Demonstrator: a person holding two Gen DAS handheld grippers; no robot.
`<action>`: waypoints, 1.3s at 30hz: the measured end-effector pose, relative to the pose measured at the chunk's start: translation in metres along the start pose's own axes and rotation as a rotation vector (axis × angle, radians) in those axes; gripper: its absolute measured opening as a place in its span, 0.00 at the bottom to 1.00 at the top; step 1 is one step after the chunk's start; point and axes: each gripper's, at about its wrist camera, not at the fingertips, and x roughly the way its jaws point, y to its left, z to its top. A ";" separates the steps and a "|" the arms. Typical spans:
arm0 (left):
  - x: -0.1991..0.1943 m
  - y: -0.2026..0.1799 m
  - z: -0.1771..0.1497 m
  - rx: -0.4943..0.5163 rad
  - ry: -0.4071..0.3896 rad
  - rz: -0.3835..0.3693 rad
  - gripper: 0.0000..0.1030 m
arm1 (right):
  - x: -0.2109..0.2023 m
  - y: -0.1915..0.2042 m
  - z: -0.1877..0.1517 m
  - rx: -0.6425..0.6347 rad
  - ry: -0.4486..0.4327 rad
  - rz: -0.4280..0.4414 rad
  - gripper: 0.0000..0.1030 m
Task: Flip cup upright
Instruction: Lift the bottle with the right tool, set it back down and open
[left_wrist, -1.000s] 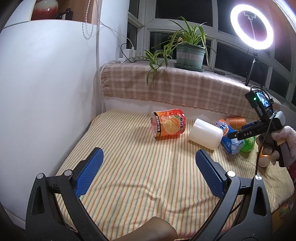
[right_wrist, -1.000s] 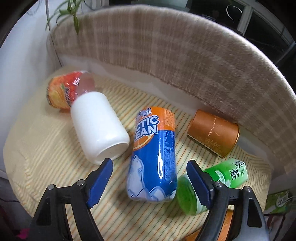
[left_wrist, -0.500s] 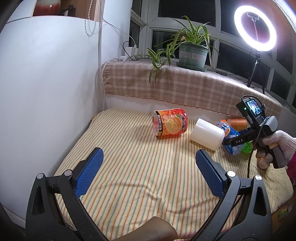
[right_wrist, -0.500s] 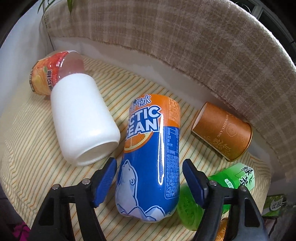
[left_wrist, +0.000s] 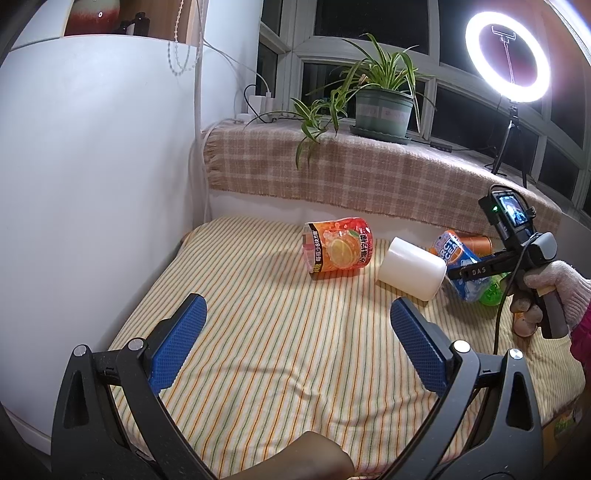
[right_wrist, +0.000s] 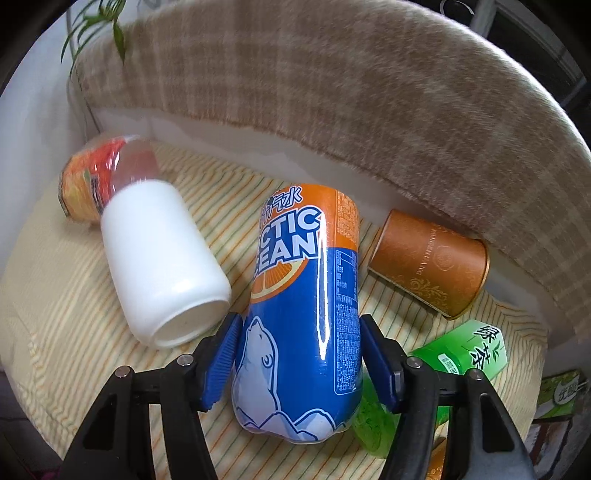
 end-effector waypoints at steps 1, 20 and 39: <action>-0.001 -0.001 0.000 0.001 0.000 0.000 0.98 | -0.003 -0.003 -0.001 0.012 -0.011 0.006 0.64; -0.002 -0.014 -0.001 0.013 0.019 -0.056 0.98 | -0.095 0.003 -0.085 0.283 -0.212 0.227 0.64; 0.034 -0.038 -0.011 -0.046 0.201 -0.256 0.98 | -0.048 0.025 -0.151 0.491 -0.052 0.398 0.67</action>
